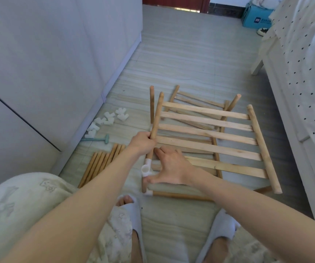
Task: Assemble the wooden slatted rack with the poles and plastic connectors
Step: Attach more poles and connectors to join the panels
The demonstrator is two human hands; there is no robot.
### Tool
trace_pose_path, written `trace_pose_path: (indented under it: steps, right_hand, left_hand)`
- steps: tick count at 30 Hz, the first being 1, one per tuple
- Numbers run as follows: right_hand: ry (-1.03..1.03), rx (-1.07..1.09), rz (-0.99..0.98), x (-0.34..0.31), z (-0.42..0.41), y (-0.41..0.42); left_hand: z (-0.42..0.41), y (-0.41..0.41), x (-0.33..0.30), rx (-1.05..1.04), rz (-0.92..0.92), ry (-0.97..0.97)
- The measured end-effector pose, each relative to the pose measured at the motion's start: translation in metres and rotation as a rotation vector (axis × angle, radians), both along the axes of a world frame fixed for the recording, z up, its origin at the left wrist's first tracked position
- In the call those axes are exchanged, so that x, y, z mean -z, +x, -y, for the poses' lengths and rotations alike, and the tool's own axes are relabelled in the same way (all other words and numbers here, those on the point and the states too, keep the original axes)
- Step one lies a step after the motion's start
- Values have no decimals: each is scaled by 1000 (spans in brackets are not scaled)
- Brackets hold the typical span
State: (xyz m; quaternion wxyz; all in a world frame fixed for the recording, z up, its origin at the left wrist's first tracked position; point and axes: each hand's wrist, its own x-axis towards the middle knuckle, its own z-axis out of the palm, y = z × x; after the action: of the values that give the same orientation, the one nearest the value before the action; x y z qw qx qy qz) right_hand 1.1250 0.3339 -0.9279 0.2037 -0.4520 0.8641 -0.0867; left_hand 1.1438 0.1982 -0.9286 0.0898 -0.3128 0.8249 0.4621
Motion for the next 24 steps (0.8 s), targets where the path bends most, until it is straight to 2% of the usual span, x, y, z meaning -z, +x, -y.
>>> trace_pose_path:
  steps: [3, 6, 8, 11, 14, 17, 21, 24]
  right_hand:
    - [82, -3, 19, -9, 4, -9]
    - [165, -47, 198, -30, 7, -22]
    - [173, -68, 258, -47, 10, -34]
    - [15, 1, 158, -56, 21, -60]
    - [-138, 75, -33, -48, 41, -94]
    - [-225, 86, -206, -34, 70, -133]
    - [-205, 79, -221, -6, 117, -183]
    - [-182, 17, -222, 14, 143, -213]
  left_hand:
    - [14, -11, -31, 231, 116, -148]
    - [36, -17, -71, 395, 199, -158]
    - [56, -22, -86, 431, 230, -164]
    - [83, -31, -83, 369, 173, -136]
    - [107, -42, -54, 266, 71, -74]
    - [133, -52, 0, 169, 30, -123]
    - [166, -68, 79, 56, 52, -198]
    - [186, -89, 128, 57, 142, -251]
